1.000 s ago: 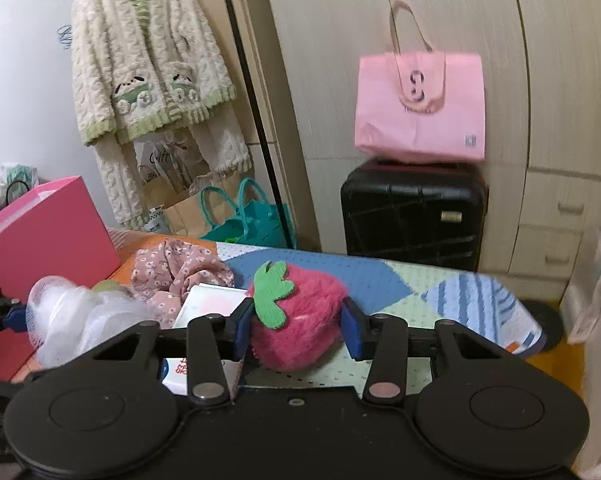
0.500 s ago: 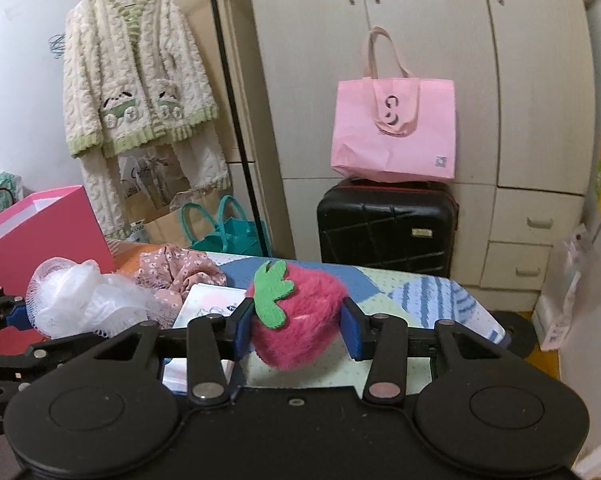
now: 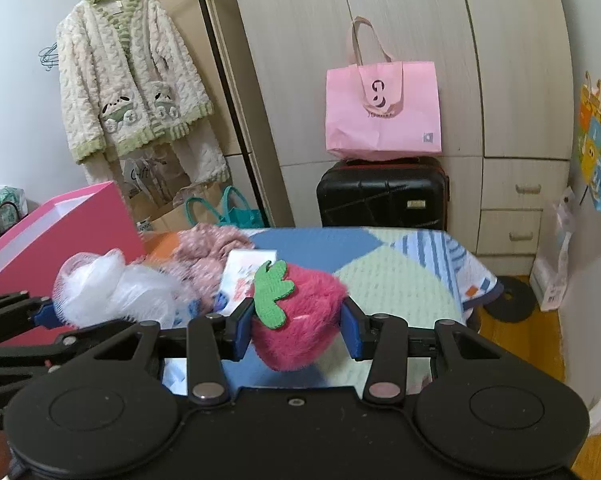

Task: Organize soft objects
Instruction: 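Close the left gripper on the sponge while the right gripper grasps the pink strawberry plush, then carry the sponge with the left gripper while the right gripper carries the strawberry over the box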

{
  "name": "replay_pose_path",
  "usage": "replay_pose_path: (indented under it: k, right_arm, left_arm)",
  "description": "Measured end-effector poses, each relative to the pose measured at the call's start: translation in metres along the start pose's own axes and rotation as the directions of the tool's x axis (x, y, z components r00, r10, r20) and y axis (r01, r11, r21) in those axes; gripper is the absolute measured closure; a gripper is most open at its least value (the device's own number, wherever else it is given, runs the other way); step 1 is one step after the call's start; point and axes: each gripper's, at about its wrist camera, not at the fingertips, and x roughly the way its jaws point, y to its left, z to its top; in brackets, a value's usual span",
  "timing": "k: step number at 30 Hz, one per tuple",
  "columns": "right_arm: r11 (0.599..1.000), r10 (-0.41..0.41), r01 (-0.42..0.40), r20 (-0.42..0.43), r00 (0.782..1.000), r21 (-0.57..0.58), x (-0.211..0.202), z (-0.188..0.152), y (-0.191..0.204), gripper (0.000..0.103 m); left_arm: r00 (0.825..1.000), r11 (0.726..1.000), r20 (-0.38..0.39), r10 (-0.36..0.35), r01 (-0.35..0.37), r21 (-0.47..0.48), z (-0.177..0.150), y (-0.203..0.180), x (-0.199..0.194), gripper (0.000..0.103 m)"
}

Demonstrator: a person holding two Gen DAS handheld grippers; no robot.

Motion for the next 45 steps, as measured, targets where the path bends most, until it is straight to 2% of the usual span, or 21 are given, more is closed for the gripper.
replay_pose_path:
  k: [7,12,21,27,36,45]
  right_arm:
    - [0.999,0.035,-0.034,-0.022,0.999,0.023,-0.032,-0.016,0.016,0.053]
    - [0.999,0.03,-0.03,-0.02,0.999,-0.012,-0.057,-0.025,0.036,0.053]
    - [0.997,0.077,-0.075,-0.114,0.99,0.023,-0.082,-0.047,0.06,0.053]
    - [0.995,0.083,-0.09,-0.141,0.987,-0.042,-0.1,-0.056,0.088,0.053]
    - [0.983,0.132,-0.153,-0.186,0.974,-0.101,-0.118,-0.062,0.12,0.053]
    - [0.956,0.23,-0.263,-0.227,0.947,-0.131,-0.129,-0.056,0.152,0.052]
  left_arm:
    - [1.0,1.0,0.023,-0.011,0.011,0.028,-0.003,-0.004,-0.031,0.059]
    - [0.999,0.999,0.026,-0.039,0.038,0.038,-0.006,-0.005,-0.055,0.059]
    - [0.998,0.998,-0.011,-0.056,0.056,0.019,-0.019,0.003,-0.092,0.059]
    - [0.997,0.997,-0.028,-0.072,0.072,-0.009,-0.029,0.019,-0.116,0.059]
    - [0.995,0.999,-0.087,-0.05,0.049,-0.015,-0.041,0.045,-0.146,0.059]
    - [0.981,0.991,-0.159,-0.111,0.098,-0.09,-0.055,0.083,-0.171,0.059]
